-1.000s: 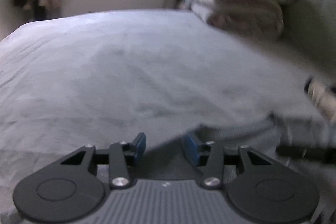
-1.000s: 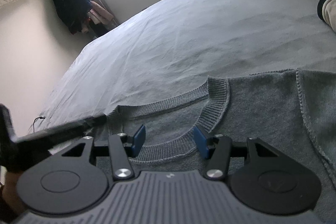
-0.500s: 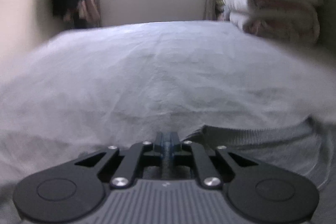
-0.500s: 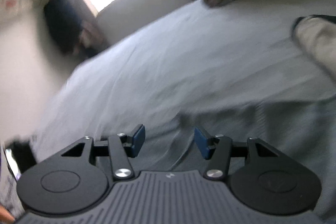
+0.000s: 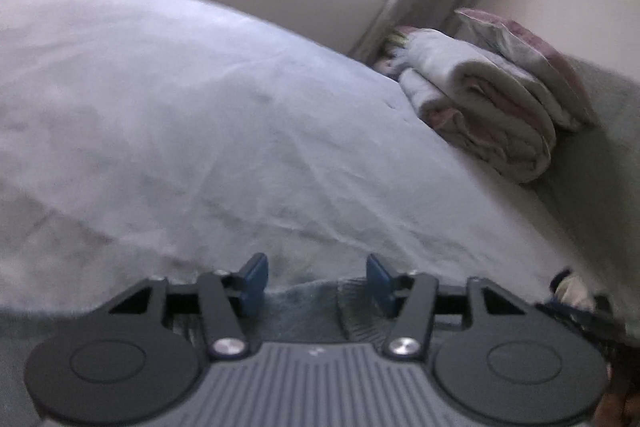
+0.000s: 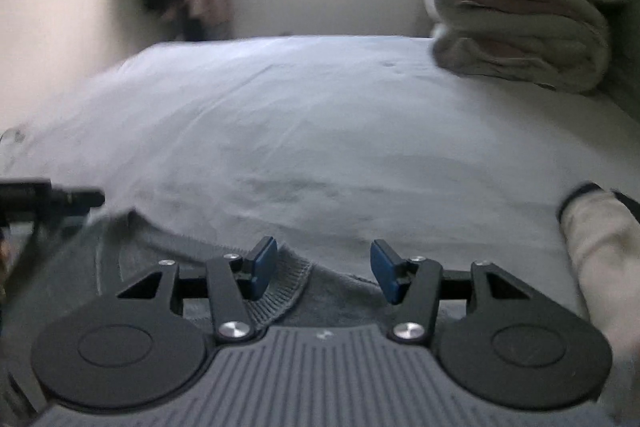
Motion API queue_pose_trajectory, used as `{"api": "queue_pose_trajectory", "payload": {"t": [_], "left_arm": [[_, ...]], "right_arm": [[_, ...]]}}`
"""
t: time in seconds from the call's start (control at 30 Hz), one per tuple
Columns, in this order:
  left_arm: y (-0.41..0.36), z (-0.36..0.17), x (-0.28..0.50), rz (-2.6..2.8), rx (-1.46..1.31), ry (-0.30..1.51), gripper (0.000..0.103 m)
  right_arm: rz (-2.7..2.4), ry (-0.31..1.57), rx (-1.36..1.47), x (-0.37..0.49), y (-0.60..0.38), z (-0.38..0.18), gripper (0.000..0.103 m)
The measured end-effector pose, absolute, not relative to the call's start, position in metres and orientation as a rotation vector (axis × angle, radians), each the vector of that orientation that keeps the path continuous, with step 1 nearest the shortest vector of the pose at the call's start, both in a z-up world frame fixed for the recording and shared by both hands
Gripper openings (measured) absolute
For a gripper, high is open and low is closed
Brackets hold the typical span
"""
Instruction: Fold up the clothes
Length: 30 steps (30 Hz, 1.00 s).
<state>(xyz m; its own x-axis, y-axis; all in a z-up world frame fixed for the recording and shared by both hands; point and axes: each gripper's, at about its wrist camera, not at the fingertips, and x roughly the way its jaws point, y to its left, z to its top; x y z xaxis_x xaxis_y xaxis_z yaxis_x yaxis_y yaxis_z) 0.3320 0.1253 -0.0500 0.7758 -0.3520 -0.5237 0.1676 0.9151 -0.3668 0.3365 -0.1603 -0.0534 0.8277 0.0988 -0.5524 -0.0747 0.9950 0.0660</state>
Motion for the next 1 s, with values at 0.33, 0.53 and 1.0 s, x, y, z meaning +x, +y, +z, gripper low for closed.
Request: {"api": "queue_pose_trajectory", "payload": {"t": [0.33, 0.53, 1.0], "left_arm": [[0.087, -0.062, 0.327, -0.281, -0.049, 0.608, 0.011], [0.083, -0.054, 0.32, -0.251, -0.019, 0.549, 0.005], [0.089, -0.064, 0.332, -0.261, -0.098, 0.606, 0.021]], "right_arm": [[0.113, 0.589, -0.005, 0.343, -0.15, -0.082, 0.011], [0.059, 0.519, -0.081, 0.335, -0.14, -0.074, 0.004], [0.003, 0.578, -0.002, 0.355, -0.15, -0.086, 0.047]]}}
